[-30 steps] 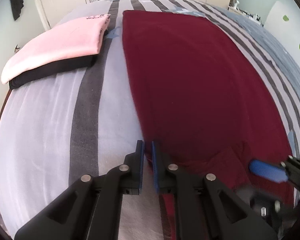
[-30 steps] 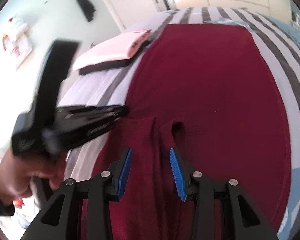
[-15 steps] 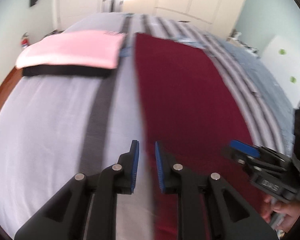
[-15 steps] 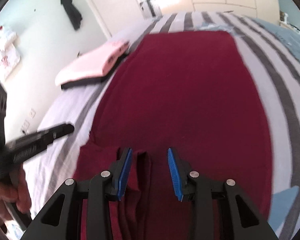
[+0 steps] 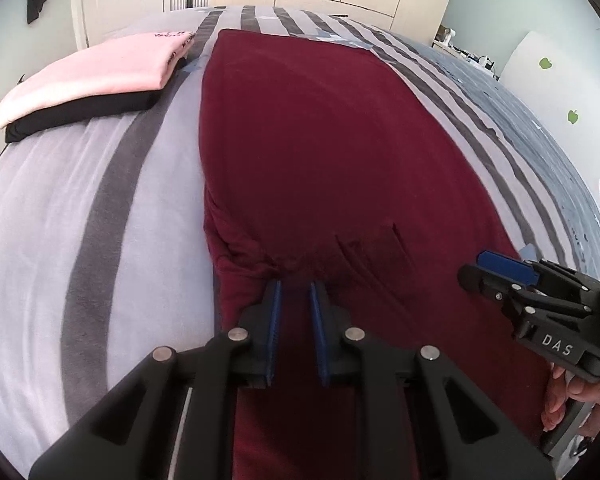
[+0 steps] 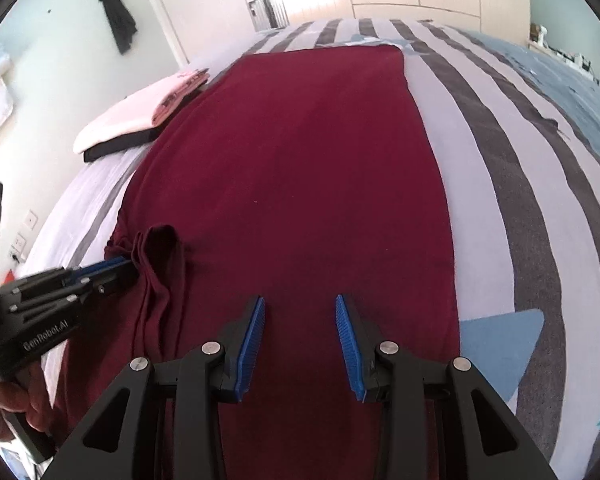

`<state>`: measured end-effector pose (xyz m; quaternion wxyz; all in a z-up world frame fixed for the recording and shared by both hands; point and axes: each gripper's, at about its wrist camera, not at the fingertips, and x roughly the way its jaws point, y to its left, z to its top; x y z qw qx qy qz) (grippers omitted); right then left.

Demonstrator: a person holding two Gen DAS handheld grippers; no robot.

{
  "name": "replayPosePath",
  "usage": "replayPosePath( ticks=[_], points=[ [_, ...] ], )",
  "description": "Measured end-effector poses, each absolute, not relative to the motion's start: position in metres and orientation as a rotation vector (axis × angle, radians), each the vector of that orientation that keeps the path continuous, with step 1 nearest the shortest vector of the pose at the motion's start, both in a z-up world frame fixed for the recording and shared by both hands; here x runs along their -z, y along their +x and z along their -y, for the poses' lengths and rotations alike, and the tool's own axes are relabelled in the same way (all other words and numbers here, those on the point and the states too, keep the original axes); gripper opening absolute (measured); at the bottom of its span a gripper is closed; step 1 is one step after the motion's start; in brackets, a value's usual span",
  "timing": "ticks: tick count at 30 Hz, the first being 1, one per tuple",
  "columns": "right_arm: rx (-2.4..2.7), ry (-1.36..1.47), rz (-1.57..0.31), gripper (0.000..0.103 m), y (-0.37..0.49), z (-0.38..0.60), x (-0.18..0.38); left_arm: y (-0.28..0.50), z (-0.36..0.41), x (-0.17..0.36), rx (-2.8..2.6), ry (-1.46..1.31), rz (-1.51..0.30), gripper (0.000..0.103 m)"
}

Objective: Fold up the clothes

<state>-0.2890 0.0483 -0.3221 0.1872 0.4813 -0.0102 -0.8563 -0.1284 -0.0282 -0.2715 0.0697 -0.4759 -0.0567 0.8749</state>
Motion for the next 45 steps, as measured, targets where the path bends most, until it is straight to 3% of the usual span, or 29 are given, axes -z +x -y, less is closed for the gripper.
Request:
replayPosePath(
  ticks=[5, 11, 17, 20, 29, 33, 38, 45],
  points=[
    [2.415, 1.31, 0.079, 0.033, -0.265, -0.06, 0.301, -0.089, 0.028, 0.241, -2.661, -1.362, 0.165, 0.014],
    [2.38, 1.344, 0.071, 0.035, -0.22, -0.074, 0.315, -0.033, 0.027, 0.282, -2.648, -1.513, 0.138, 0.014],
    [2.363, 1.337, 0.038, 0.035, -0.202, -0.084, 0.31, -0.014, 0.034, 0.264, -2.711, -1.499, 0.222, 0.014],
    [2.365, 1.348, 0.06, 0.035, -0.184, -0.096, 0.304, 0.003, 0.03, 0.258, -2.715, -1.482, 0.174, 0.014],
    [2.324, 1.392, 0.026, 0.035, -0.125, -0.117, 0.317, 0.044, 0.039, 0.276, -2.711, -1.607, 0.182, 0.014],
    [2.311, 1.406, 0.008, 0.035, -0.119, -0.12, 0.314, 0.044, 0.042, 0.269, -2.716, -1.645, 0.197, 0.014],
    [2.319, 1.397, 0.013, 0.035, -0.124, -0.118, 0.294, -0.003, 0.025, 0.243, -2.759, -1.508, 0.232, 0.014],
    [2.335, 1.313, 0.085, 0.035, -0.161, -0.093, 0.283, -0.1, 0.015, 0.25, -2.741, -1.4, 0.153, 0.014]
  ],
)
